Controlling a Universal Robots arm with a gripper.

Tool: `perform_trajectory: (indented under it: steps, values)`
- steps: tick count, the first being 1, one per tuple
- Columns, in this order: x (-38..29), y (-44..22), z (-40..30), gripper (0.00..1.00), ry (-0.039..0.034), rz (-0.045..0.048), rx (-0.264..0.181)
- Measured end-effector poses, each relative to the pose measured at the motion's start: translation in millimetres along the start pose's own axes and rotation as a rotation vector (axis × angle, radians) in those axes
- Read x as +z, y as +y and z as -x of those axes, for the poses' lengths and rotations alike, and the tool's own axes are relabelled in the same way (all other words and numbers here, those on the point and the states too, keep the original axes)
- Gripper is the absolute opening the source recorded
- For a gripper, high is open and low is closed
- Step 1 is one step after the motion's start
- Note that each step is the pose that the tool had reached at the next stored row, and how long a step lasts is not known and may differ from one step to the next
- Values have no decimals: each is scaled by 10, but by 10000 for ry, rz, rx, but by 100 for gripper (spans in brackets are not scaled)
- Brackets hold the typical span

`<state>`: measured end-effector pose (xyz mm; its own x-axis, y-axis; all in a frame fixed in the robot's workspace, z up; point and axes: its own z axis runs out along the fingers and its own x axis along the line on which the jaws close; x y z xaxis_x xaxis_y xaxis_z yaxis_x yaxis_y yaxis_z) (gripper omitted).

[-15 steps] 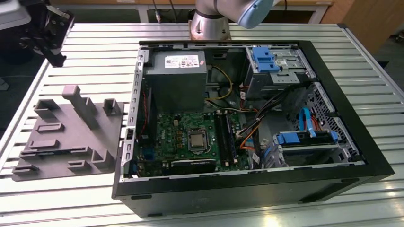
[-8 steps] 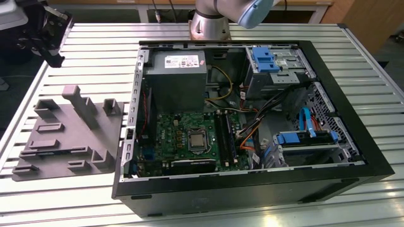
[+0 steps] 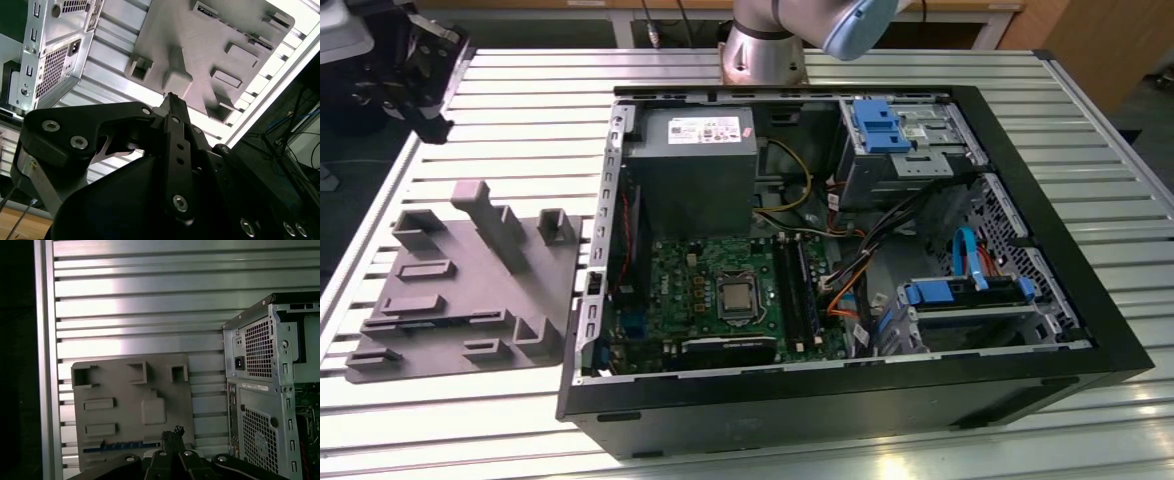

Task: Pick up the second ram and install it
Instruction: 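Reach for the second ram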

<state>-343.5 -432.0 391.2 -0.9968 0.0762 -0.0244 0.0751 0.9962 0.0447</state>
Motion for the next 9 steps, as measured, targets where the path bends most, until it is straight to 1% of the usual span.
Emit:
perform_trajectory:
  steps: [9]
  values:
    - [0, -16, -18, 11, -1, 0, 1]
